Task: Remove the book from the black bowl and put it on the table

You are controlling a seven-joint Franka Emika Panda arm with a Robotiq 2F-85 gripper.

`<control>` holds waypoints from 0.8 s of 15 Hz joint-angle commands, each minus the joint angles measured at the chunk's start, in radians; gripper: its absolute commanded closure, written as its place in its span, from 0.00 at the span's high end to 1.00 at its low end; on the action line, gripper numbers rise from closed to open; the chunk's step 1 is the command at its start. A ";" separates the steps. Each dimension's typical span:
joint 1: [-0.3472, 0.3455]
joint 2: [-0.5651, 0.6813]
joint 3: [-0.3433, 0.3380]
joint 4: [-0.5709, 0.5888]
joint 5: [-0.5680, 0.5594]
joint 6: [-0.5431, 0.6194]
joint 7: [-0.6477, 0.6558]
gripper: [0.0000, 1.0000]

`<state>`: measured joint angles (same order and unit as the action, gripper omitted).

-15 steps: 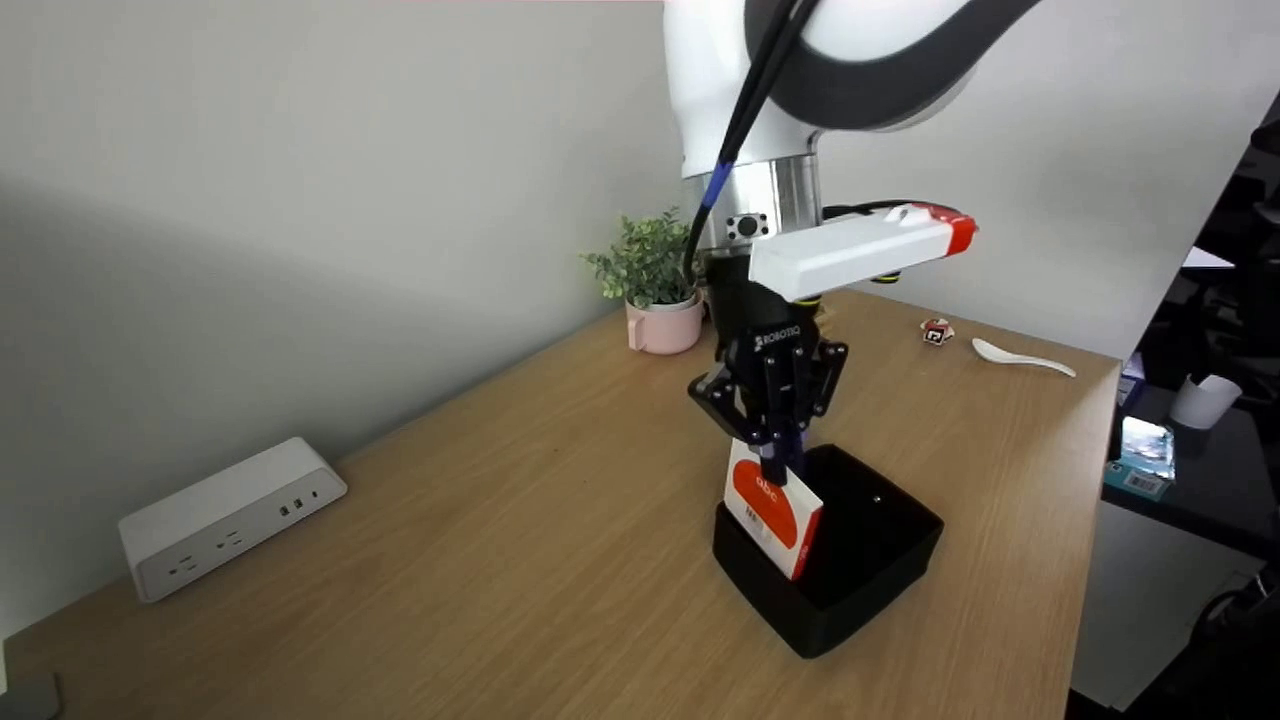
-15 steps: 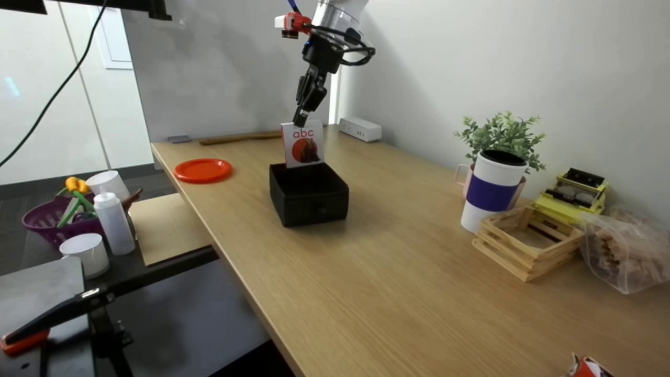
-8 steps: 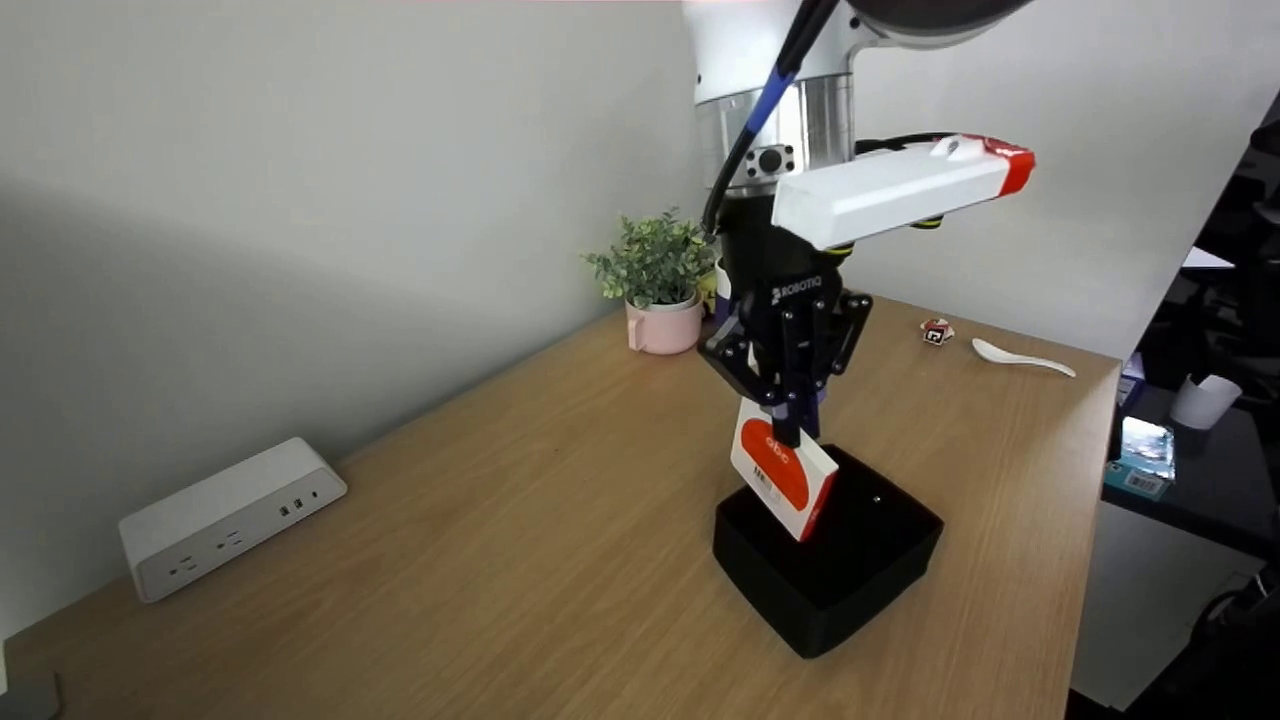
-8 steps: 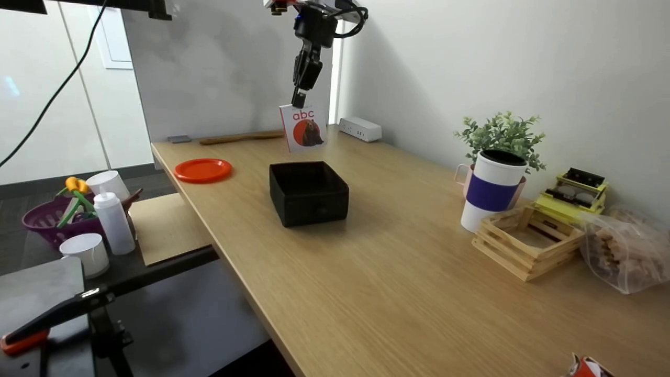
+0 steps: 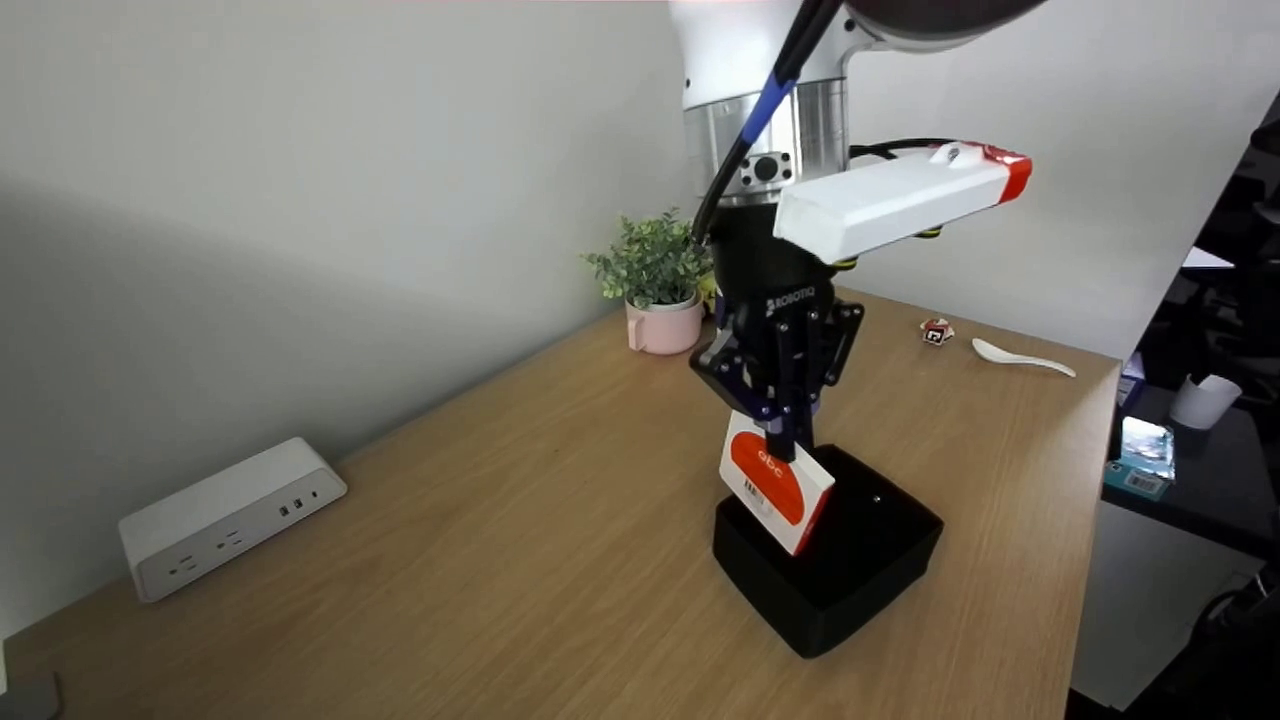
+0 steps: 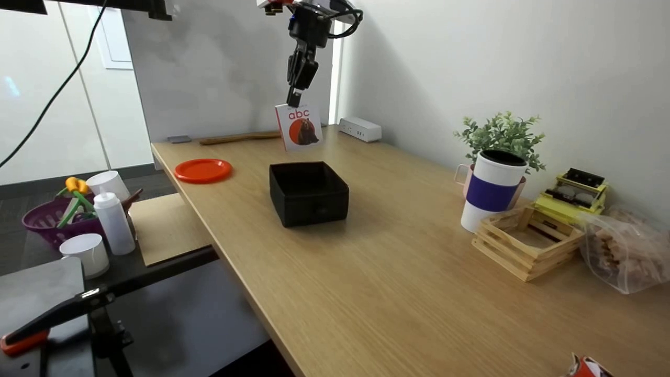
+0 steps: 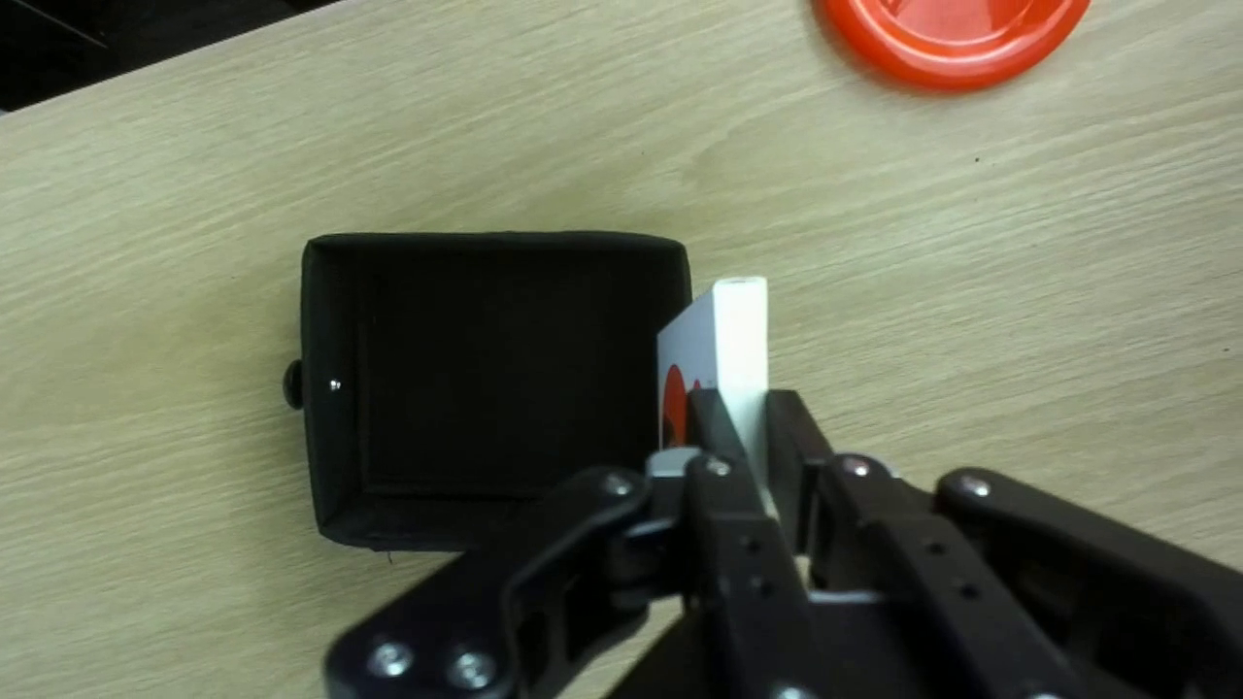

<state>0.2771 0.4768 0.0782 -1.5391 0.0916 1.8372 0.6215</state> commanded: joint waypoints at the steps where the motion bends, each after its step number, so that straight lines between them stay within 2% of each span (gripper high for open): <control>1: -0.001 0.039 0.011 0.048 -0.004 -0.009 -0.042 0.03; 12: 0.009 0.197 0.039 0.213 0.035 -0.016 -0.159 0.03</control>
<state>0.2850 0.6116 0.1110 -1.4070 0.1035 1.8431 0.4979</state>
